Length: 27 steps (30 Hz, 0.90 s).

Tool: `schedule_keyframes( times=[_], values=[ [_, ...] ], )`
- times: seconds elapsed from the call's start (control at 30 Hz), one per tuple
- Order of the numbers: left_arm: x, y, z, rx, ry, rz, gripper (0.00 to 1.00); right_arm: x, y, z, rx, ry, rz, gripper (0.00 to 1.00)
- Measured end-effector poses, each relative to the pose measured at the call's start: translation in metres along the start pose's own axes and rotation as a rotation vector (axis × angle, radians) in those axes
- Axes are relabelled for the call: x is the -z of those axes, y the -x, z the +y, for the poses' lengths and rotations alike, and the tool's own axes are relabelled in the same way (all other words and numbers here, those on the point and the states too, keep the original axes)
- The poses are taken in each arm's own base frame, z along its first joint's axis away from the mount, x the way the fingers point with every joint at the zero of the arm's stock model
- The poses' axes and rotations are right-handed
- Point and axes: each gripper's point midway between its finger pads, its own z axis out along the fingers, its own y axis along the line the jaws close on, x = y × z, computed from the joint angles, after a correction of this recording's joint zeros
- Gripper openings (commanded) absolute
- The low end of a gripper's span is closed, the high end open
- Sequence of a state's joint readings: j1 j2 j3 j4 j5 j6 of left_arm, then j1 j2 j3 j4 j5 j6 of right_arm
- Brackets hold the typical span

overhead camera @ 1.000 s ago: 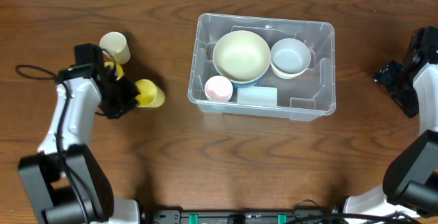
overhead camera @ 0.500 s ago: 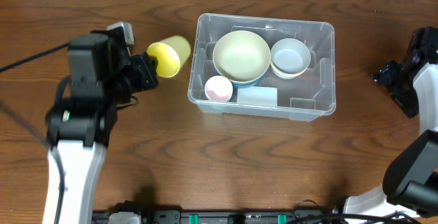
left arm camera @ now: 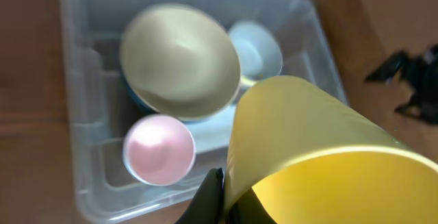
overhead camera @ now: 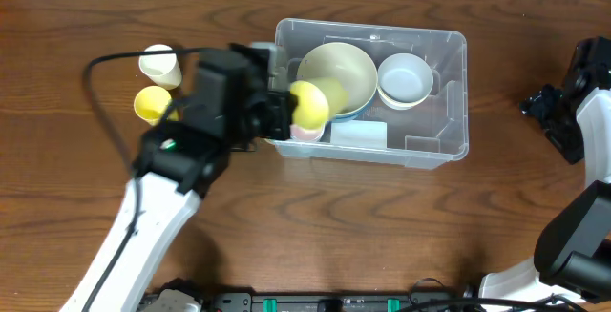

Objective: Pack container
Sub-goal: 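Carry the yellow cup into the bin beside the pink cup, release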

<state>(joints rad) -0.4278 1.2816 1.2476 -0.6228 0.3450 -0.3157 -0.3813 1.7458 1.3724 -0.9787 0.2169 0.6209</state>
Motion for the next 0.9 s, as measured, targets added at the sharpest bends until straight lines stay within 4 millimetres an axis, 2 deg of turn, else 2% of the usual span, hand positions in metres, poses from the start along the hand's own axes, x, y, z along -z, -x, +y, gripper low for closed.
schedule_keyframes(
  times=[0.1, 0.2, 0.37, 0.5, 0.9],
  values=[
    [-0.025, -0.012, 0.005, -0.011, 0.047, 0.061, 0.06, 0.000, 0.000, 0.000, 0.000, 0.000, 0.000, 0.99],
    [-0.035, -0.016, 0.016, -0.011, 0.103, 0.079, 0.06, 0.000, 0.000, 0.000, 0.000, 0.000, 0.000, 0.99],
    [-0.035, -0.016, 0.041, -0.012, 0.241, 0.067, 0.06, 0.000, 0.000, 0.000, 0.000, 0.000, 0.000, 0.99],
    [-0.034, -0.014, 0.053, -0.015, 0.307, 0.054, 0.06, 0.000, 0.000, 0.000, 0.000, 0.000, 0.000, 0.99],
    [-0.064, -0.034, 0.078, -0.006, 0.392, 0.155, 0.06, 0.000, 0.000, 0.000, 0.000, 0.000, 0.000, 0.99]
  ],
)
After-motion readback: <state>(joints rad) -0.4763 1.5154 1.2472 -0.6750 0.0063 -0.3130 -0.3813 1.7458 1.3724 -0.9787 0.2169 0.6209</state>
